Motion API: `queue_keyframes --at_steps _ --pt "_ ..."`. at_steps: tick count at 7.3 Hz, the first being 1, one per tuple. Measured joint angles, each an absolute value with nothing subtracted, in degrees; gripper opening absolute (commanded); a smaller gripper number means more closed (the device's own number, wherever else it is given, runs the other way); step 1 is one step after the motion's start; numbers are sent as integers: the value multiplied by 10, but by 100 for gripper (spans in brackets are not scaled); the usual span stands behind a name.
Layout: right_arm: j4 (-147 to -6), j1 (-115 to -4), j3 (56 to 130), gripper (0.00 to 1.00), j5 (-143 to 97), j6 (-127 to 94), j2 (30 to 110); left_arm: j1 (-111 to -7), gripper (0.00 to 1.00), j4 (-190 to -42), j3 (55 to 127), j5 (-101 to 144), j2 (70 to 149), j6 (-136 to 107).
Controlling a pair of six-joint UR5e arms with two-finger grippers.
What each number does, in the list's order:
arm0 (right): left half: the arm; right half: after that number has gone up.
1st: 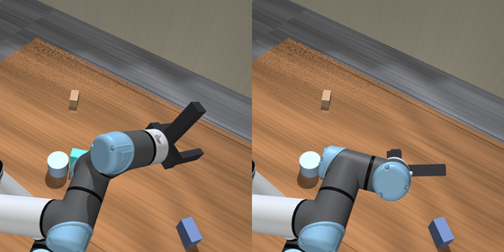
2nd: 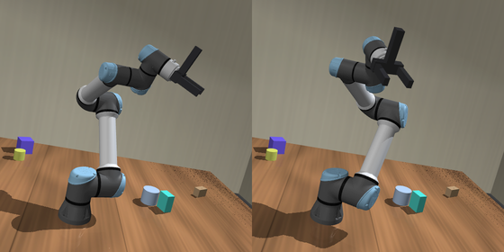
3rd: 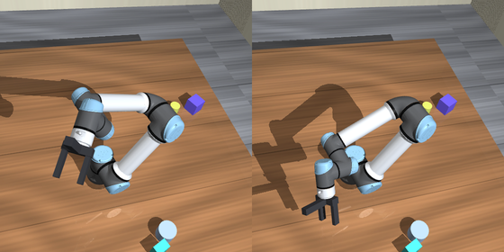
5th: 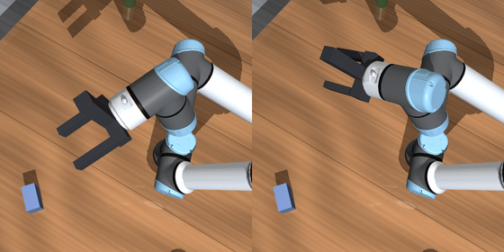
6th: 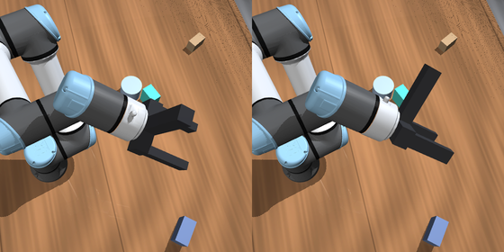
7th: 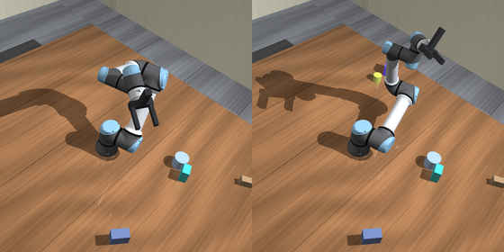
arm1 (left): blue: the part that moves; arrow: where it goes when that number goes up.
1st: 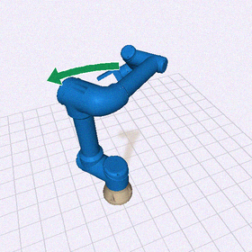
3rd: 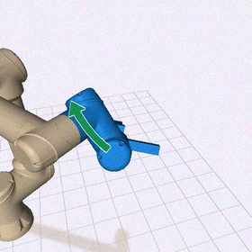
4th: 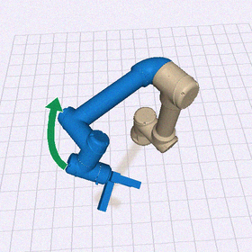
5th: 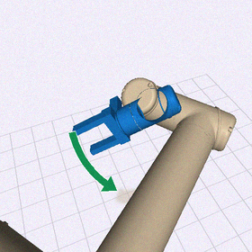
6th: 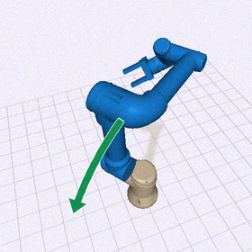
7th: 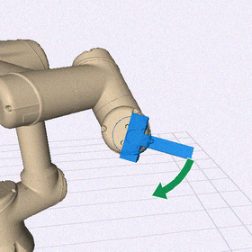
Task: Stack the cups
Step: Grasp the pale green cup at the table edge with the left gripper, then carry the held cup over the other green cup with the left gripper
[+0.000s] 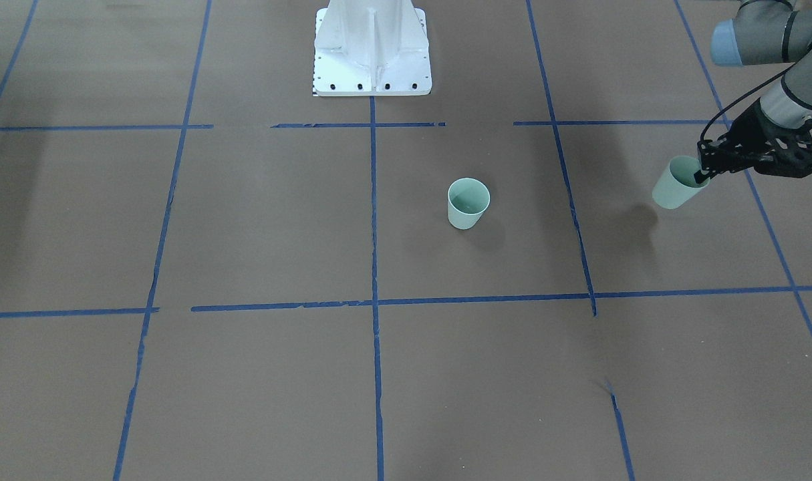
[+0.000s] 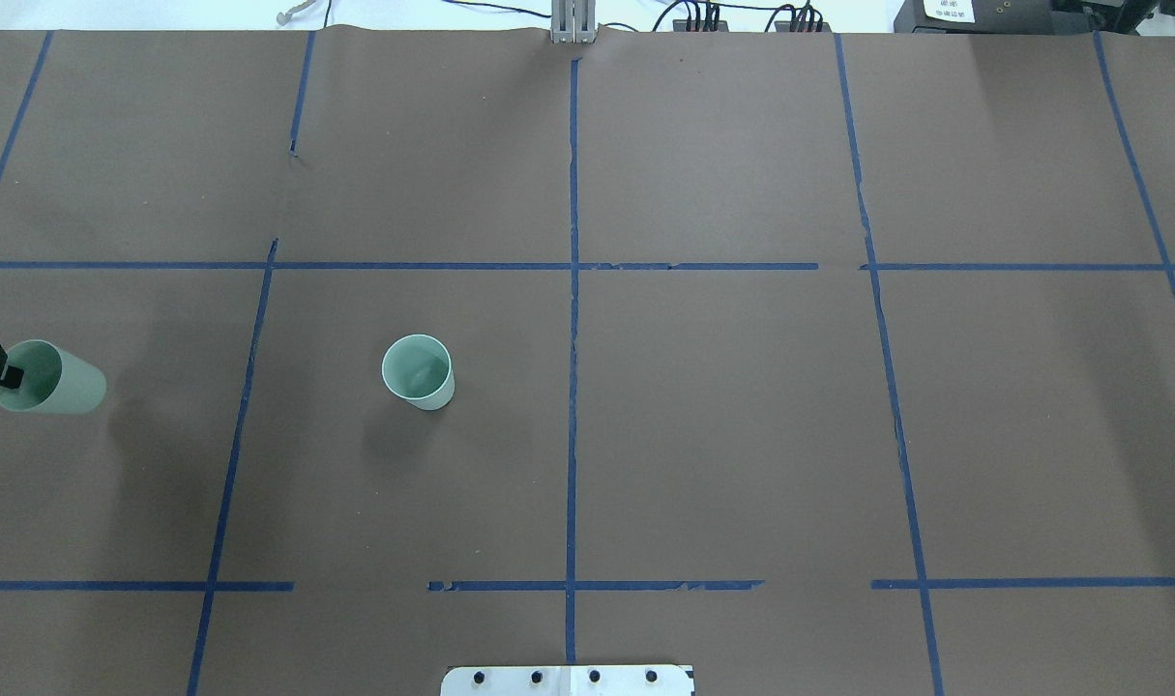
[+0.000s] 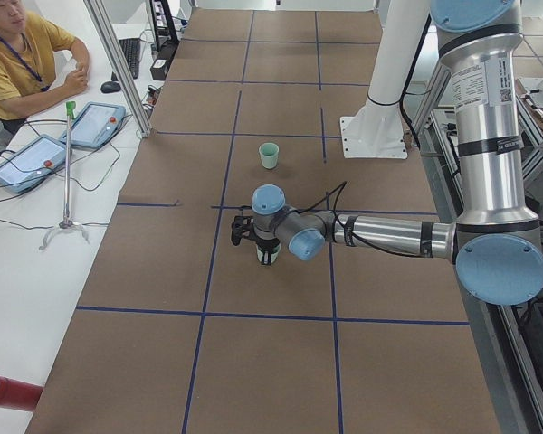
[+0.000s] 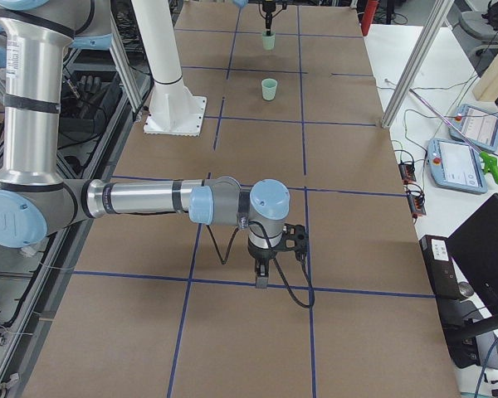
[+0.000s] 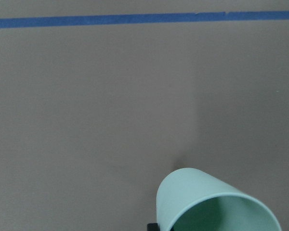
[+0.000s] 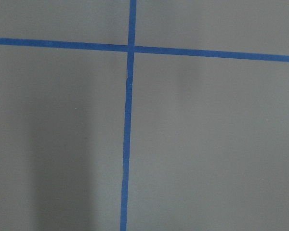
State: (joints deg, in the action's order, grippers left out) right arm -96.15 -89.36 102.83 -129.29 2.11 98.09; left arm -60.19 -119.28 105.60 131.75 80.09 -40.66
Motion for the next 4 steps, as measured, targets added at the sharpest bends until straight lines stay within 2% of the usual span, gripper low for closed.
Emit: queue_keyframes --at_steps 2,4 --pt "-962 -894 1028 100 -1293 21 981 -622 0 -1042 1147 1328 836 -414" --pt "-962 -893 1028 100 -1293 21 981 -615 0 -937 1195 1325 908 -491"
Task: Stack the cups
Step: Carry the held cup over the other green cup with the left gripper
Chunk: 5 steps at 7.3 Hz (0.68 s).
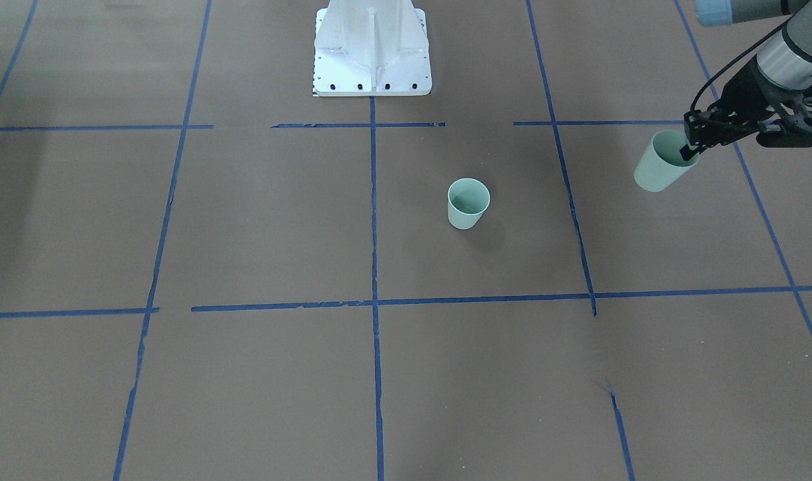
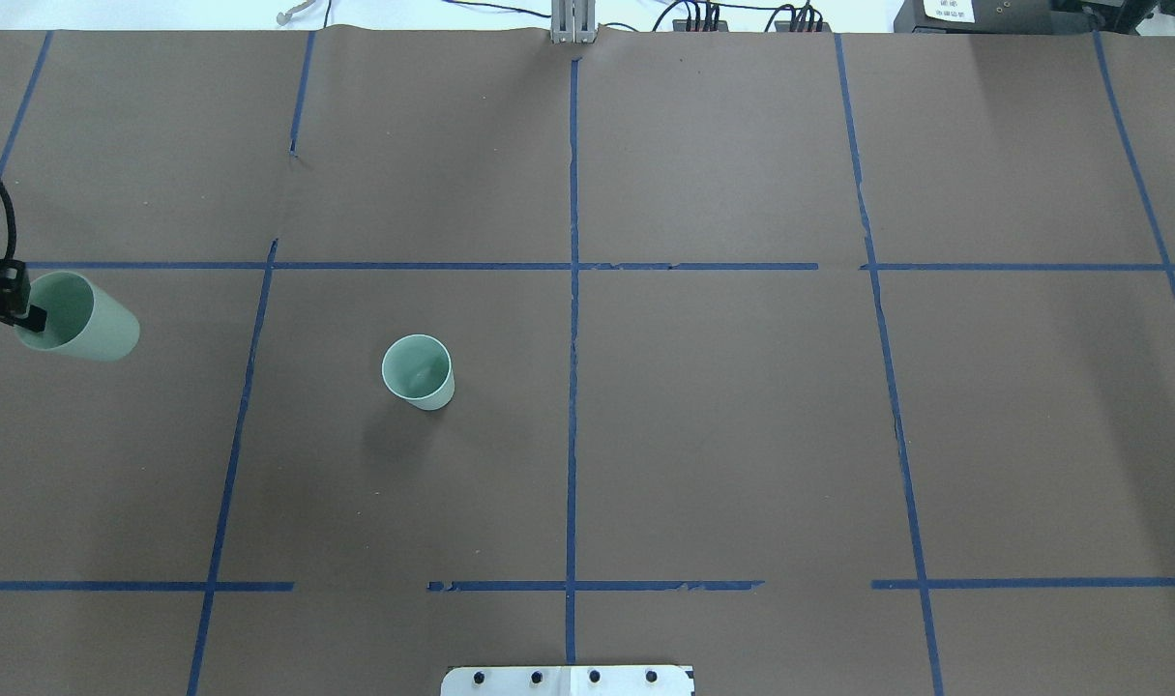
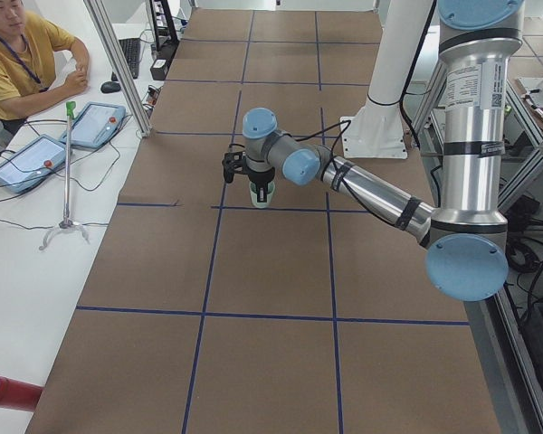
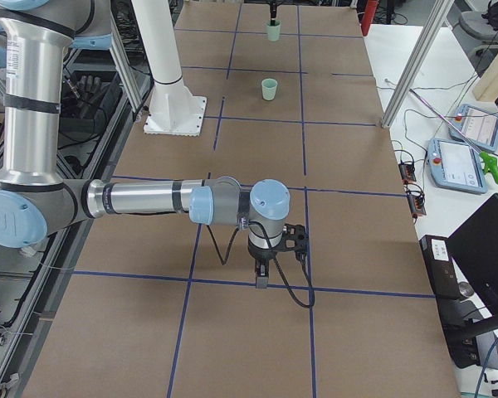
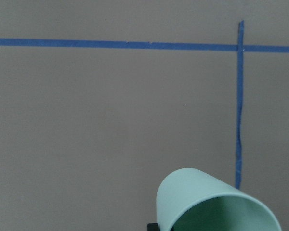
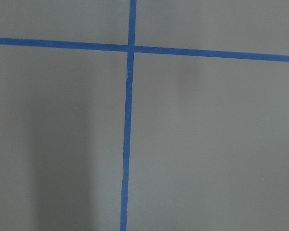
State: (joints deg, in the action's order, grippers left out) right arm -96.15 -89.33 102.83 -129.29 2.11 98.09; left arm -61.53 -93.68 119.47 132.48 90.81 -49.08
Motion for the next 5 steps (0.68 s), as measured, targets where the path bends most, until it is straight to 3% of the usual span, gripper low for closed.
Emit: queue_keyframes --at_steps 5 --pt "-962 -893 1028 100 -1293 21 981 -473 0 -849 1136 1323 1139 -745"
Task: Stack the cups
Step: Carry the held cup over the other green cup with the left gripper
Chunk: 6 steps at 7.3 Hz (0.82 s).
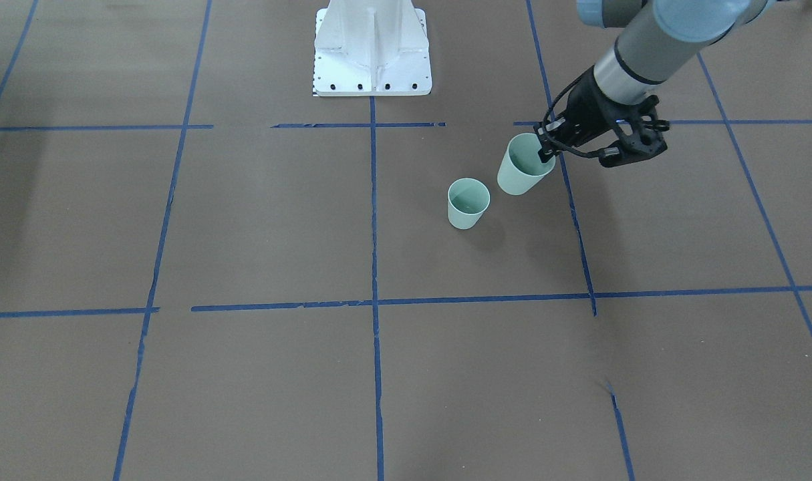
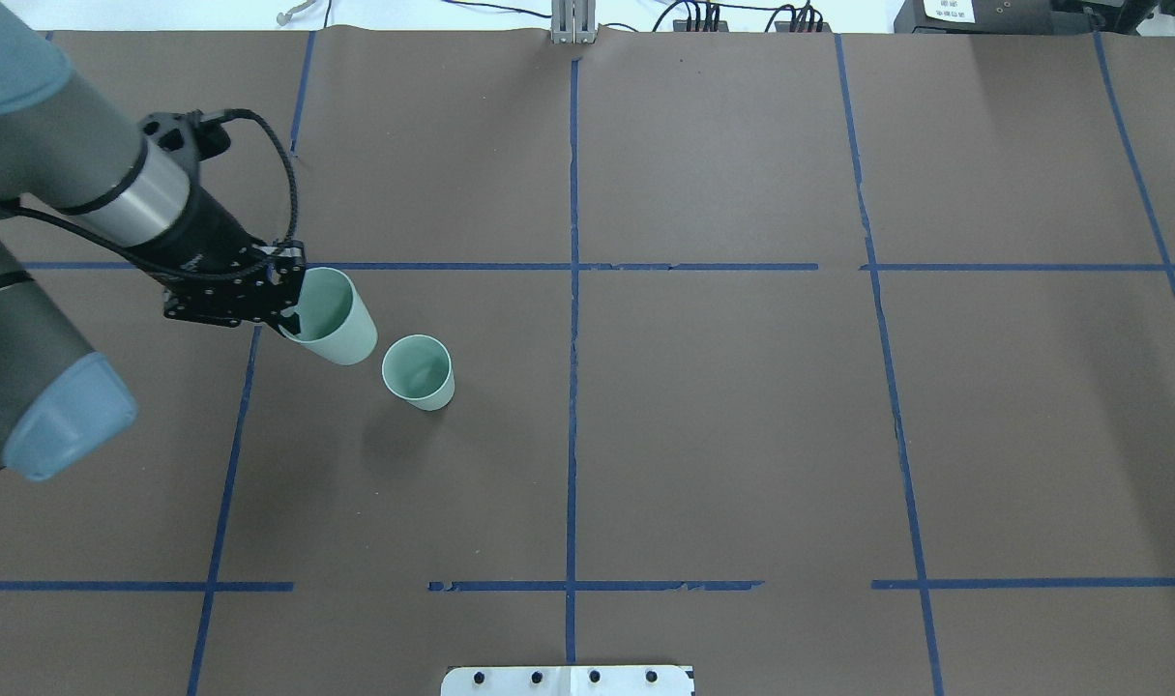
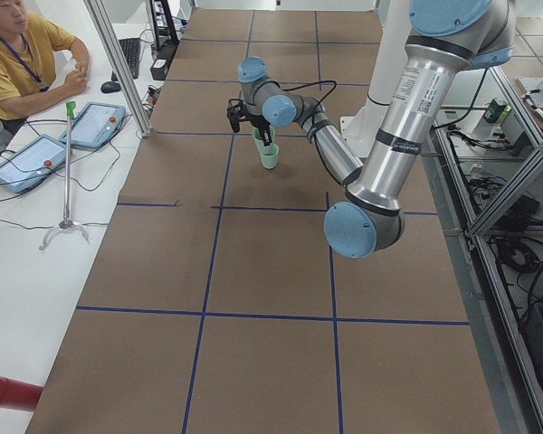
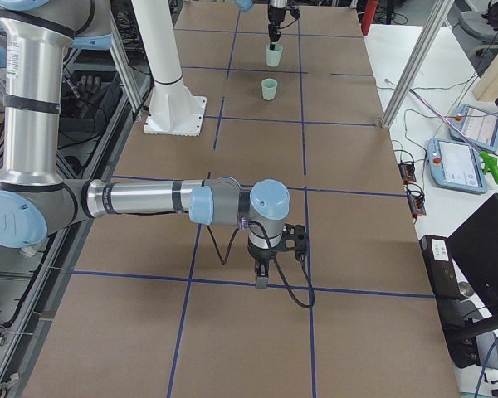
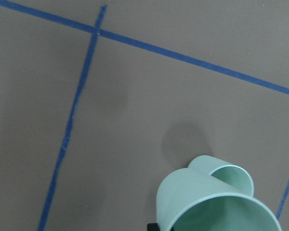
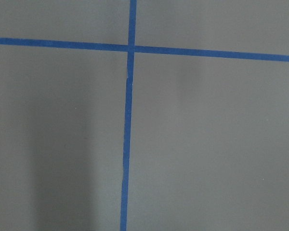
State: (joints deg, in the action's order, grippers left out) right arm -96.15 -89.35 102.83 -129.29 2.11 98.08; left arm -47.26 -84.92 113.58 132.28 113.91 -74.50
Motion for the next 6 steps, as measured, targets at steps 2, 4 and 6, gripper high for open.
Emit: queue_keyframes --at_steps 2,4,6 --pt "-962 -894 1028 100 -1293 21 981 -437 0 -845 1113 1304 1174 -792" --pt "-962 -893 1028 100 -1293 21 981 -426 0 -845 1107 1275 1178 -803" --pt "-962 -893 1028 100 -1293 21 981 -425 0 -845 1104 1249 1179 -804"
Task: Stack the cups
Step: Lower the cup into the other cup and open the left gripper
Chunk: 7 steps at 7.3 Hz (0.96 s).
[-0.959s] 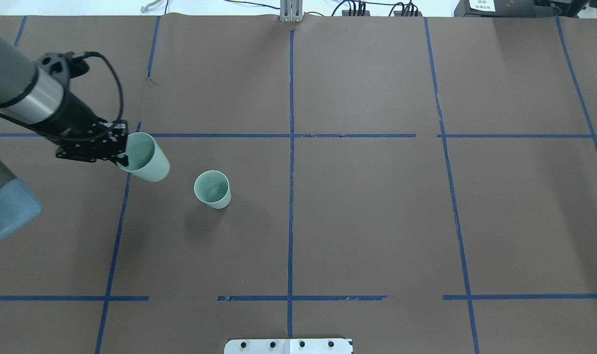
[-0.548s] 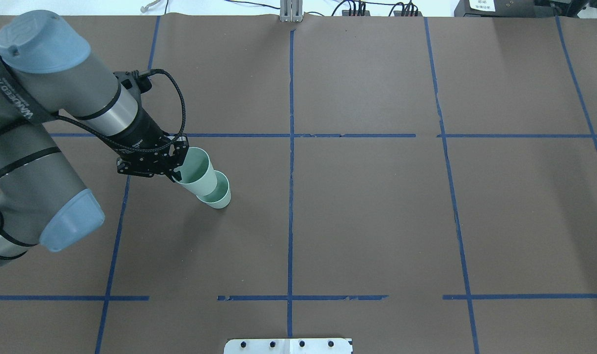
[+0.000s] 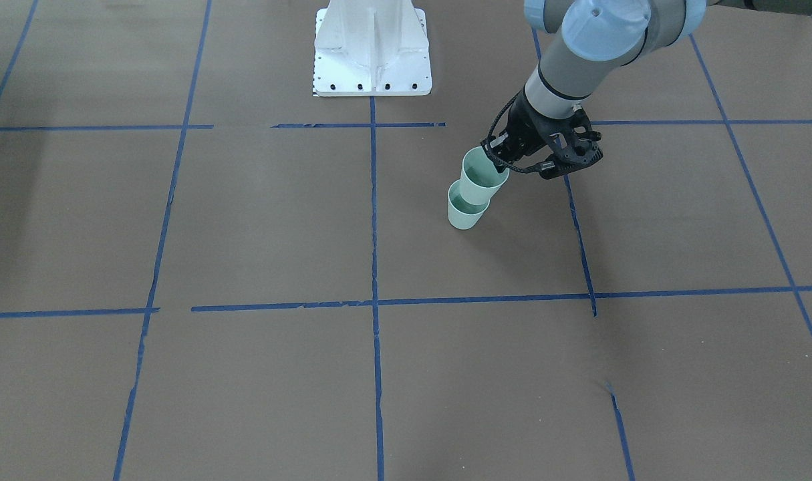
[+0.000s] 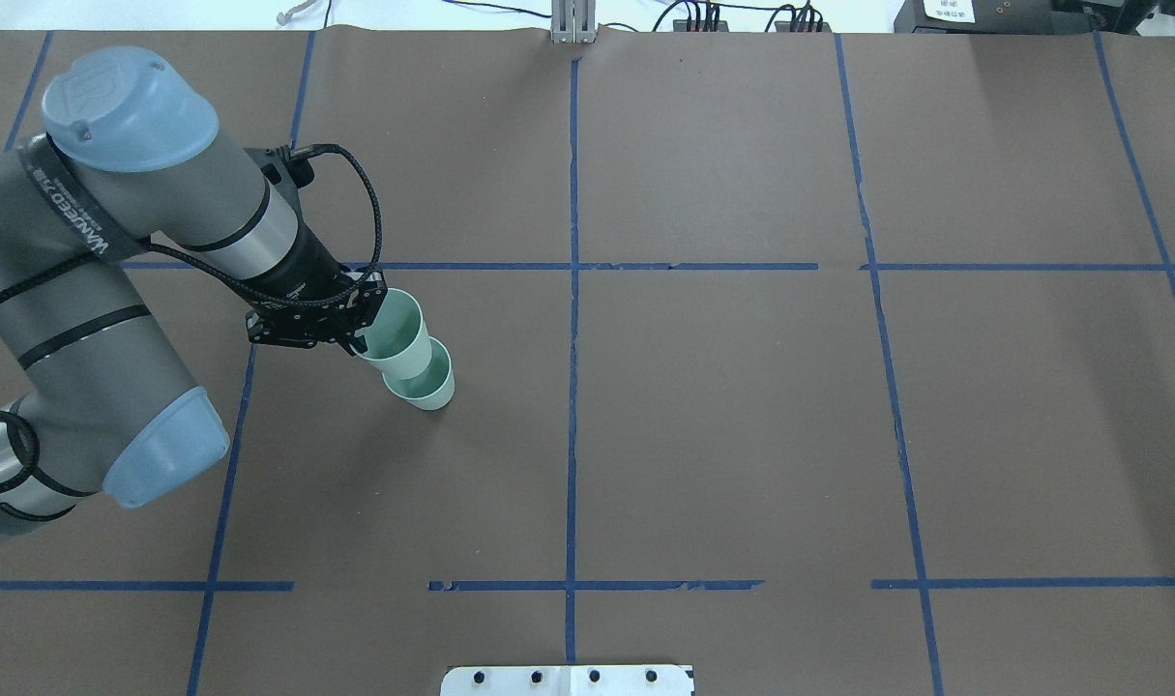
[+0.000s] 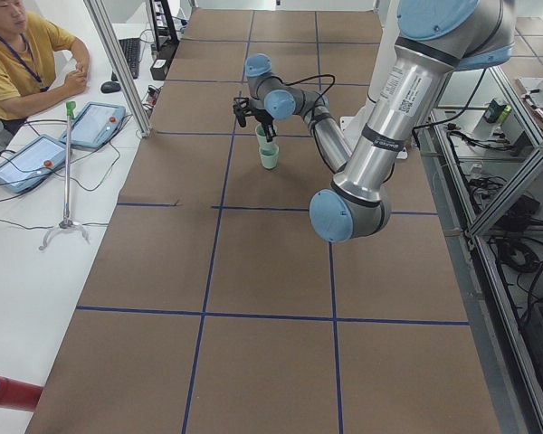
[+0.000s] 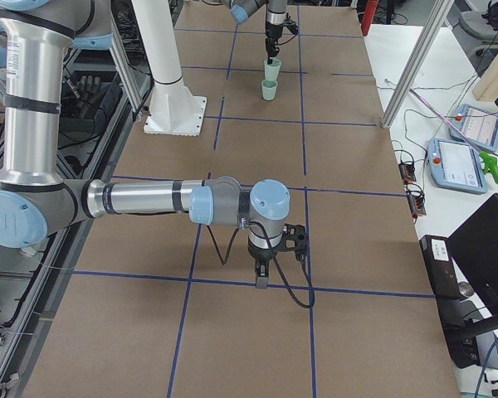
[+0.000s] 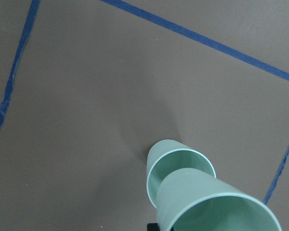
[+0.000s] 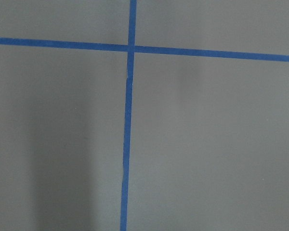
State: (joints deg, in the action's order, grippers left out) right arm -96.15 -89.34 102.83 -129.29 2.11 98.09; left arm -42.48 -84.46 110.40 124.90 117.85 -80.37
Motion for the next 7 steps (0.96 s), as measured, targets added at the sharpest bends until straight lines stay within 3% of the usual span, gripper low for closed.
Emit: queue_keyframes --at_steps 4,5,6,7 --pt "-962 -893 1028 100 -1293 21 981 -408 0 -848 1094 1241 1181 -801" --pt "-962 -893 1028 100 -1293 21 981 -403 26 -848 1094 1241 1181 -801" --pt "-962 -893 1028 100 -1293 21 981 -401 96 -848 1093 1241 1181 -801" --pt "-962 -893 1028 100 -1293 21 981 -401 100 -848 1095 1240 1181 -801"
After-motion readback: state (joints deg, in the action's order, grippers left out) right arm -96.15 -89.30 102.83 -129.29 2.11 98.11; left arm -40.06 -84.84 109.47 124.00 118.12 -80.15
